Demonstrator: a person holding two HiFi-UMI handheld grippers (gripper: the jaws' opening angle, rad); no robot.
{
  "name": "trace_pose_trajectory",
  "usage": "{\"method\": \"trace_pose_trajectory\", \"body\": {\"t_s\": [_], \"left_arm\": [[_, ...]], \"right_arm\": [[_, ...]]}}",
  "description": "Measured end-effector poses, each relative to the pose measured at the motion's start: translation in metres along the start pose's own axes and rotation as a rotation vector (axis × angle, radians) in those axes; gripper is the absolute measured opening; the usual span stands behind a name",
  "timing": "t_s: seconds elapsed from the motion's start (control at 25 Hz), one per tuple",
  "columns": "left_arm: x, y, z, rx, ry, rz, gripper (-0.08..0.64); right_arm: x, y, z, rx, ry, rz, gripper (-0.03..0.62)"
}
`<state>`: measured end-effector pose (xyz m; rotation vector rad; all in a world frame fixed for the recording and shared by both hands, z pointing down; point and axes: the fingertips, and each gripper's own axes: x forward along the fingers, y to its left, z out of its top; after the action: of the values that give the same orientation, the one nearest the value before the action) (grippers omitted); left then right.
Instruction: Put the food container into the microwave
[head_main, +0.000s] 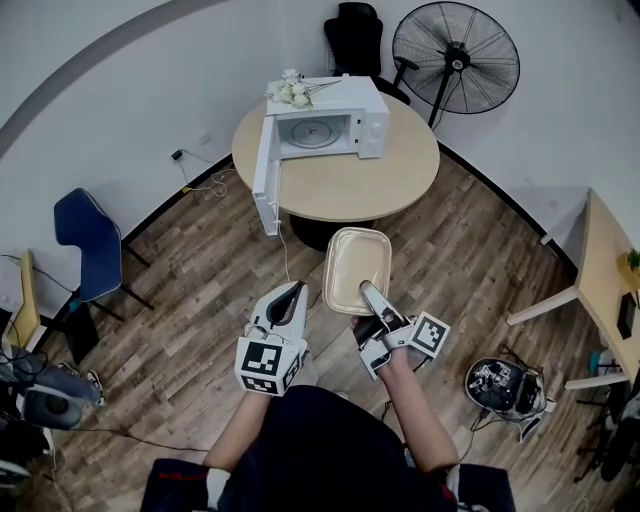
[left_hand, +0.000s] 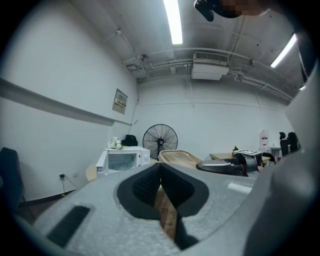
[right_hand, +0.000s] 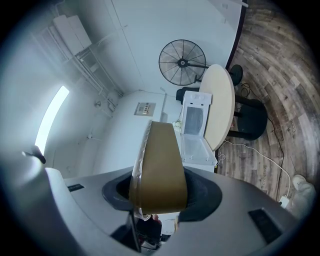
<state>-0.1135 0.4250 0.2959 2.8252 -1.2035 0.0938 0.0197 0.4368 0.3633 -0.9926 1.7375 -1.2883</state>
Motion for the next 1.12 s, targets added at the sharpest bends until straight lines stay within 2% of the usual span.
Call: {"method": "trace_pose_trajectory", "body": {"t_s": [0.32,0.56,0.76,1.12], "left_arm": [[0.055,0.036,0.000,-0.056,-0.020,-0.017,0.017],[0.105,0.075,0.011,-0.053,-0.017,-0.027,0.017],[0.144,0.101,0.018,-0.052,-0.007,-0.065,0.017],[0.202,0.152,0.023,-0.039,0.010,-0.132,0.017]], "right_arm": [[0.050,-0.017,0.035,-0.011,0.009,-0.041,0.195],[0.102,-0.024,0.066,0.015,-0.006,-0.038,0.195],[0.146,-0.033,0.086,0.015,-0.017,-0.057,0.195],[0.217,-0.056,0.111,0.071,-0.057,-0.072,0.196]]}}
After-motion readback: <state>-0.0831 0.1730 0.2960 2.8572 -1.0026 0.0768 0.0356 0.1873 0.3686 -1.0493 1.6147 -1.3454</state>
